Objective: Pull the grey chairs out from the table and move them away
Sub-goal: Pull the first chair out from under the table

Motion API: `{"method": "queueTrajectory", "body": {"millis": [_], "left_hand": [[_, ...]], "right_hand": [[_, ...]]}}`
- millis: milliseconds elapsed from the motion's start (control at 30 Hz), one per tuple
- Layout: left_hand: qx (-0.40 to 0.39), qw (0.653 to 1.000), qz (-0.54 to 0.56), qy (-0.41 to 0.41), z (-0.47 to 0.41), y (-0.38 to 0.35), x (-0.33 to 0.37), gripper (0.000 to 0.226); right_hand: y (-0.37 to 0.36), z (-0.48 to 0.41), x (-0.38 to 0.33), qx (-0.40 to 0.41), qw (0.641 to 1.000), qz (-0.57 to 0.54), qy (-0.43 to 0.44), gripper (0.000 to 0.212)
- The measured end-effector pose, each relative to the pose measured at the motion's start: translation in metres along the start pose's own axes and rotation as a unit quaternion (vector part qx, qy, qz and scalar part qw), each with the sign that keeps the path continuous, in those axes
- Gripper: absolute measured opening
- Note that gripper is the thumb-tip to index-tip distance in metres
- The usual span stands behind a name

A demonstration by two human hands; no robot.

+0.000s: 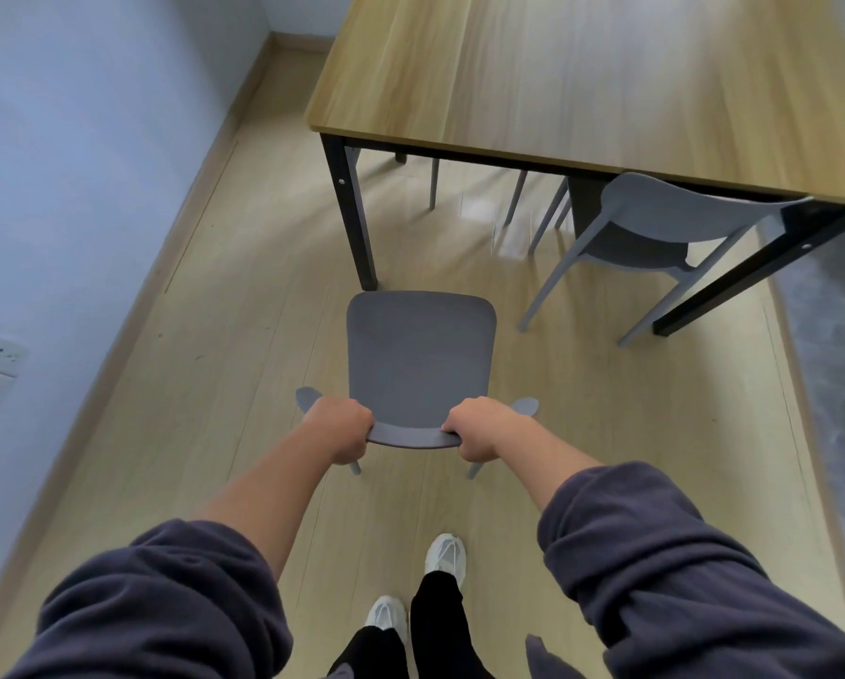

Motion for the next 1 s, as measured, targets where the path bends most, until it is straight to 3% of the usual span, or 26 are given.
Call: {"method": "queueTrajectory", "body": {"millis": [167,300,500,1000], "left_hand": [[0.005,1.000,-0.008,-0.014,0.024,-0.022,0.014,0.024],[0.015,0.999,-0.026,-0.025,0.046,-0.043,0.020,0.024],[0.017,0.999,-0.035,-0.036,0.084,-0.079,0.034,0.029],[0.032,0.999,-0.006,-0.017,0.127,-0.117,0.062,0.028]], "right_hand": [[-0.027,0.017,-0.023,0.007,1.000,-0.012,-0.018,0.013],[-0.055,0.026,-0.046,0.011,0.999,-0.018,-0.029,0.027],[-0.096,0.040,-0.083,0.003,0.999,-0.025,-0.037,0.011],[-0.149,0.068,-0.107,0.022,0.996,-0.062,-0.058,0.012]]}}
Point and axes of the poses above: each hand's wrist, its own z-axis away from the middle knuckle, its own y-axis out of the back of the hand, x = y × z, the point moved 9 cm from there along -z, towards the middle knuckle, and after that the axes turned 13 degrees about -z, right-handed, at the moved point
